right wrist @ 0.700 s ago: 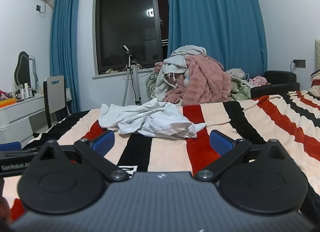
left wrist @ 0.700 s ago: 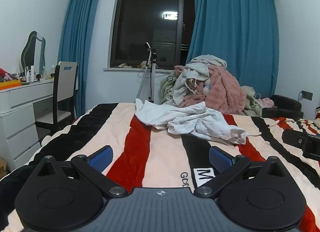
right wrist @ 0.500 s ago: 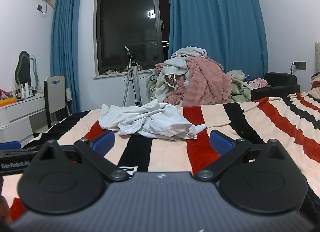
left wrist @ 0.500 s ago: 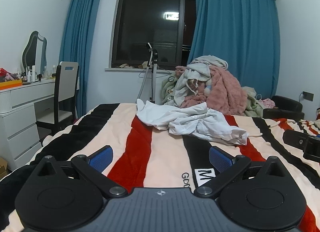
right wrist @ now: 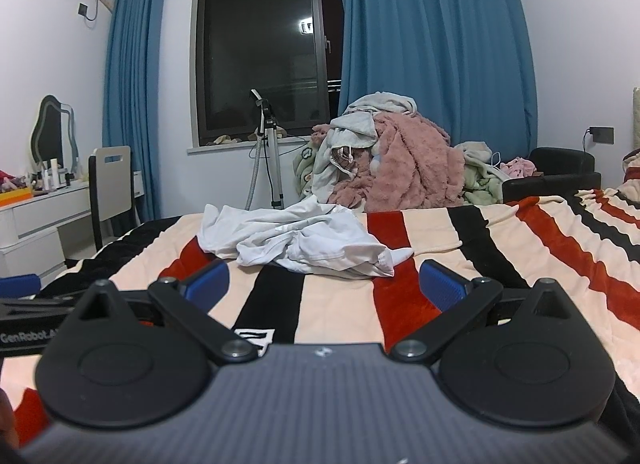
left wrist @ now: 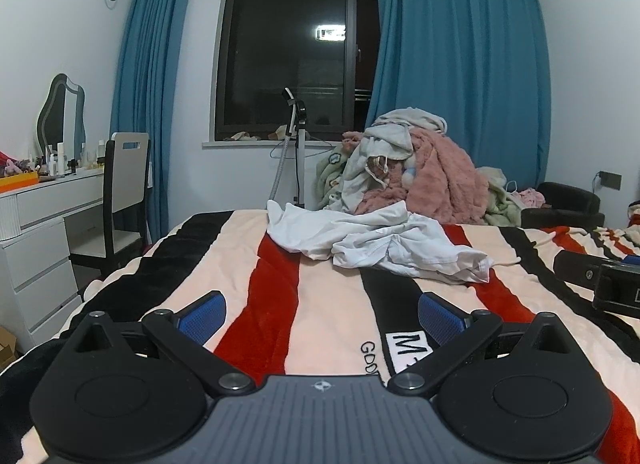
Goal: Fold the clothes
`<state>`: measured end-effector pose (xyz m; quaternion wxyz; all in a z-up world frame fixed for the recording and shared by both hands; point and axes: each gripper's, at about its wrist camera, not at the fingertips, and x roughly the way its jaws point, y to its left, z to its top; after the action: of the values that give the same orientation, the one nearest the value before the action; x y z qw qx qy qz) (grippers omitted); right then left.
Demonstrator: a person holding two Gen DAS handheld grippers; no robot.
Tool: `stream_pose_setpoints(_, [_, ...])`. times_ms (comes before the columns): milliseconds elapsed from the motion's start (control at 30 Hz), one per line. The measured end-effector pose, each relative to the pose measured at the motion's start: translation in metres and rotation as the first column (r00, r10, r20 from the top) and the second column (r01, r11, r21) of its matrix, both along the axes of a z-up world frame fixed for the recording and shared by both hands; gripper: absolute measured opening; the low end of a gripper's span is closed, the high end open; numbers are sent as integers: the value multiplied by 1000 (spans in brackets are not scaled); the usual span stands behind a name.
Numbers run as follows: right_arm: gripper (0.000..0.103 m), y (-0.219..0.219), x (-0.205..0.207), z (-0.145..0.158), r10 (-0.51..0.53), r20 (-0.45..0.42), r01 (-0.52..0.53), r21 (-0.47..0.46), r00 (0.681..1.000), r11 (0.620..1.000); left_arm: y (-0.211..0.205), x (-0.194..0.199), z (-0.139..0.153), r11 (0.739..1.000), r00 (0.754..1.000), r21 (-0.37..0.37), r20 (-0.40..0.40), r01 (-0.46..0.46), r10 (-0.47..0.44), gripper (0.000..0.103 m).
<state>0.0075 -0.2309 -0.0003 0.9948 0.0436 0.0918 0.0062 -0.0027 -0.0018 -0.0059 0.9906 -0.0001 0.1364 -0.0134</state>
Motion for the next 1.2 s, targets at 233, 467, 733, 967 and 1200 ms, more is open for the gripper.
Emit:
stream_pose_setpoints(233, [103, 4, 1, -1, -34, -4, 34, -19, 999, 999, 3, 3, -3, 999, 999, -38, -33, 14, -15, 103])
stream_pose_setpoints(467, [103, -7, 12, 14, -37, 11, 36, 68, 999, 997, 7, 11, -5, 990, 989, -6, 50, -142, 142, 103])
stream_pose_setpoints(733, [103, -26, 47, 58, -8, 96, -2, 100, 995, 995, -11, 78, -8, 996, 992, 34, -92, -82, 85, 103])
stream_pose_setpoints(967, [103, -42, 85, 3, 62, -90, -42, 206, 994, 978, -43, 202, -31, 991, 988, 132, -152, -10, 31, 103])
stream_pose_setpoints(1200, [103, -57, 141, -49, 10, -187, 25, 185, 982, 982, -69, 324, -67, 979, 975, 194, -222, 70, -26, 103])
